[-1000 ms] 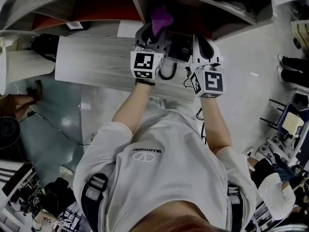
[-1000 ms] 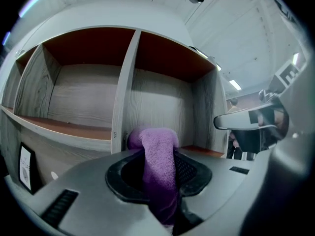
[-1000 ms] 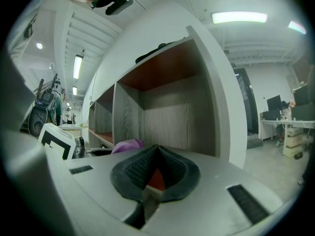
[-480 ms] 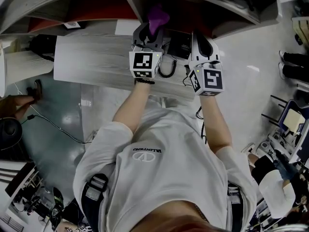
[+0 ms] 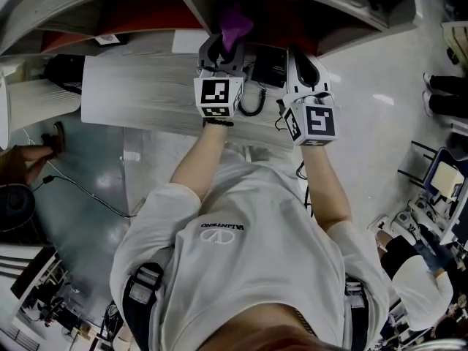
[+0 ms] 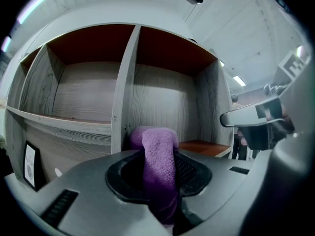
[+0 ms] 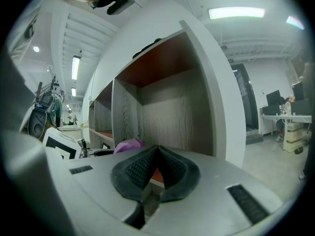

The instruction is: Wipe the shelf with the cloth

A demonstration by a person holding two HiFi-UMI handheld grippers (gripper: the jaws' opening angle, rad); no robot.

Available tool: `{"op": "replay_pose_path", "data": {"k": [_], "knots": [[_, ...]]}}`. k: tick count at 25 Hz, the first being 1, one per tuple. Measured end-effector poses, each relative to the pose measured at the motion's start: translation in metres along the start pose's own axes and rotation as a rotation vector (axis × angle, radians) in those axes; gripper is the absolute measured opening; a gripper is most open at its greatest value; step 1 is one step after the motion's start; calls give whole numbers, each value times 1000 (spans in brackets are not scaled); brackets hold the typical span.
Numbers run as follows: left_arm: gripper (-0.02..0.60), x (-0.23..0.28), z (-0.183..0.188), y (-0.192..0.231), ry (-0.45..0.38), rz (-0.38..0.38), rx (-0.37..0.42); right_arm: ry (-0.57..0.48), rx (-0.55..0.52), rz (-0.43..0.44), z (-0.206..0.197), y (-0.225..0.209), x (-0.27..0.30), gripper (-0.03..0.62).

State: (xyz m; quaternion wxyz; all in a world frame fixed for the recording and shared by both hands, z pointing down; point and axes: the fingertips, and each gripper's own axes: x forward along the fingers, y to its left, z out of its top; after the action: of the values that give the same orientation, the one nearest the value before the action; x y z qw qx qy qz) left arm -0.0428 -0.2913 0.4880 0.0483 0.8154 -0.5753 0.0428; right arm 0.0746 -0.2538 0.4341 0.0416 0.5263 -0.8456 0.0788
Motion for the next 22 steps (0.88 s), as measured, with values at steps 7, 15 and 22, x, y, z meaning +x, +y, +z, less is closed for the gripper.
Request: {"op": "replay_pose_path", "data": {"k": [7, 15, 22], "knots": [[103, 2, -3, -5, 3, 2, 3, 1, 4, -1, -3, -1, -5, 0], [103, 9, -3, -33, 8, -39, 6, 1, 11, -11, -4, -8, -17, 2], [103, 16, -1, -62, 8, -81, 3, 8, 17, -24, -9, -20, -26, 2]]}}
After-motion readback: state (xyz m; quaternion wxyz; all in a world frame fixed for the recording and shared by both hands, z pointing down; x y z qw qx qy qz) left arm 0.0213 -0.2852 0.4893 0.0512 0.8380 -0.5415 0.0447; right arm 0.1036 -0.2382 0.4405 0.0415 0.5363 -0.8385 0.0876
